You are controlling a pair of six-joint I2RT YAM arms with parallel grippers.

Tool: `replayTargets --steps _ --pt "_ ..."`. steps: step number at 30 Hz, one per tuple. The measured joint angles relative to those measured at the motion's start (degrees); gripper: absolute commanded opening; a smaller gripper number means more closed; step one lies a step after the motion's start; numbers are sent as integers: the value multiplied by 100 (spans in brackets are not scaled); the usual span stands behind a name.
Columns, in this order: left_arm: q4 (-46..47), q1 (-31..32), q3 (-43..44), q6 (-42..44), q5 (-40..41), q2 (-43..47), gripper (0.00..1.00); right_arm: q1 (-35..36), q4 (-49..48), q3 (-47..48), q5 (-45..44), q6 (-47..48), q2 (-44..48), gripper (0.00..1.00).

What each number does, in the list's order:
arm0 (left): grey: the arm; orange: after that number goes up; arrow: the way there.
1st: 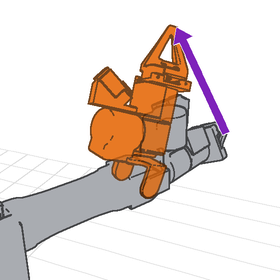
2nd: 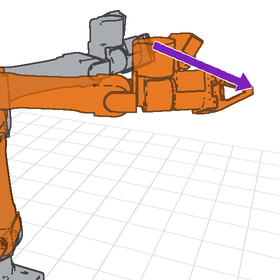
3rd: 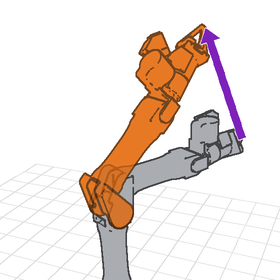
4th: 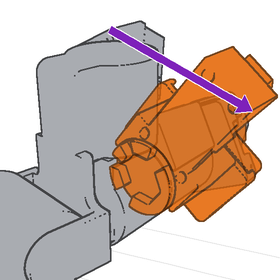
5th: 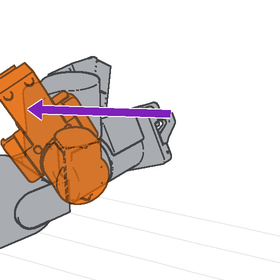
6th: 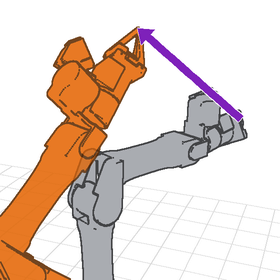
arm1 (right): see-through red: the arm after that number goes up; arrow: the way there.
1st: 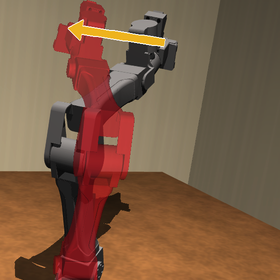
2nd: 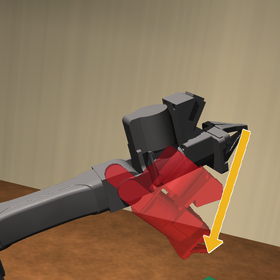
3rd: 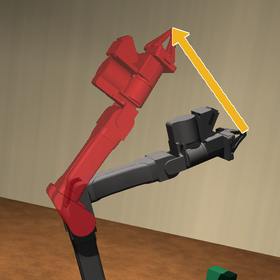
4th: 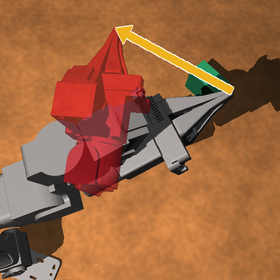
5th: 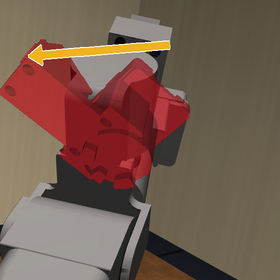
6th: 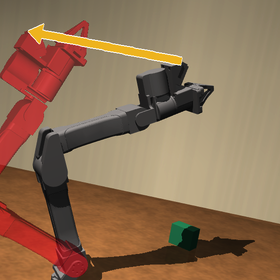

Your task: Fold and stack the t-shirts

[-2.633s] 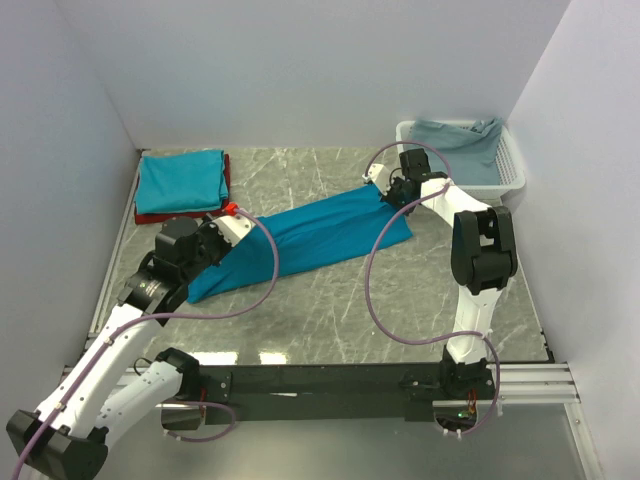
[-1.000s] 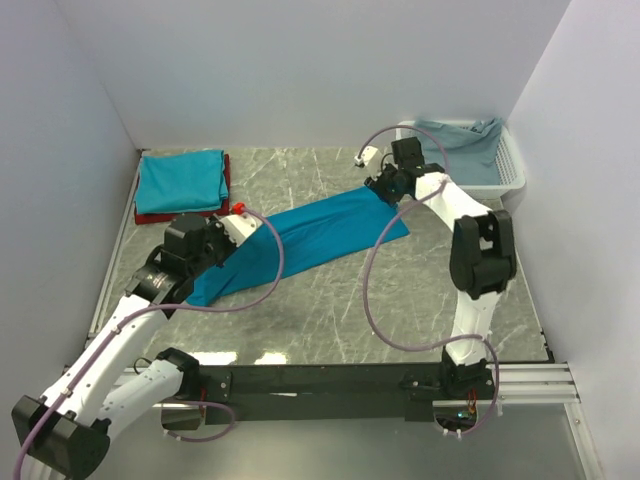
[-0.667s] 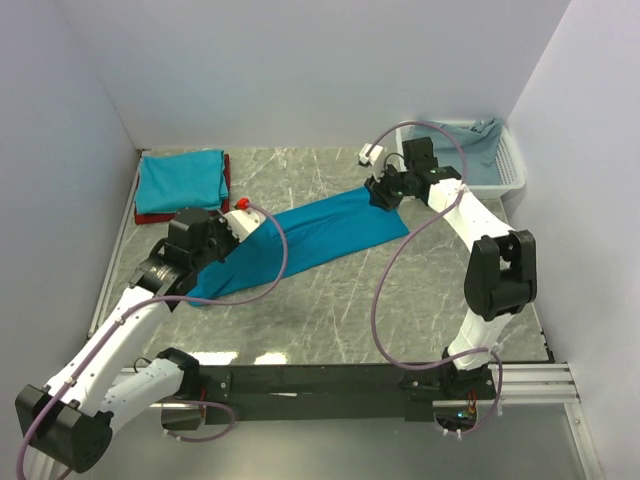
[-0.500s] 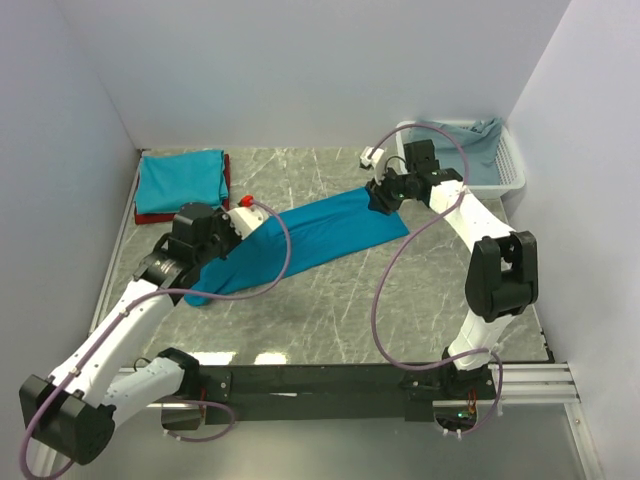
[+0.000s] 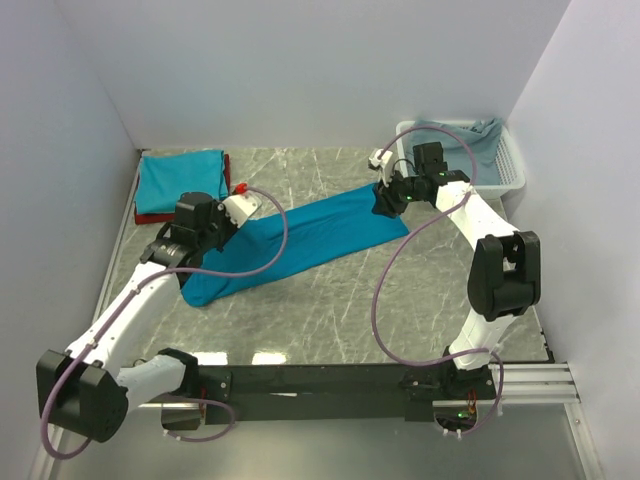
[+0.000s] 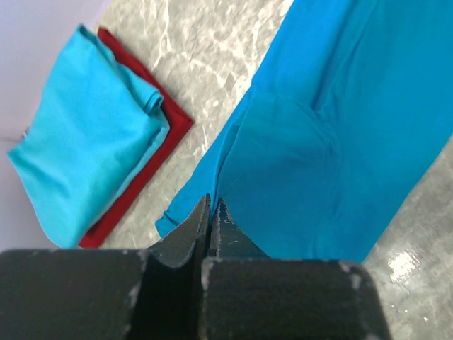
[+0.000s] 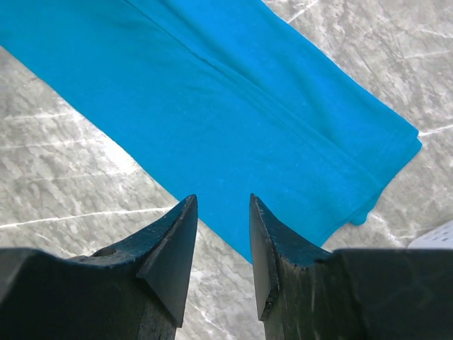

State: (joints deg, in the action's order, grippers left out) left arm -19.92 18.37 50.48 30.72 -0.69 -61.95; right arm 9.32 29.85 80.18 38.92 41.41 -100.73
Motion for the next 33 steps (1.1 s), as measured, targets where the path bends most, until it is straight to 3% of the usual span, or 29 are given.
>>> replayTargets --steps 18,33 --pt "538 -592 -376 -496 57 -688 0 -20 188 2 184 42 0 43" --pt "1084 -815 -289 -452 55 -634 0 -20 304 7 258 46 -4 43"
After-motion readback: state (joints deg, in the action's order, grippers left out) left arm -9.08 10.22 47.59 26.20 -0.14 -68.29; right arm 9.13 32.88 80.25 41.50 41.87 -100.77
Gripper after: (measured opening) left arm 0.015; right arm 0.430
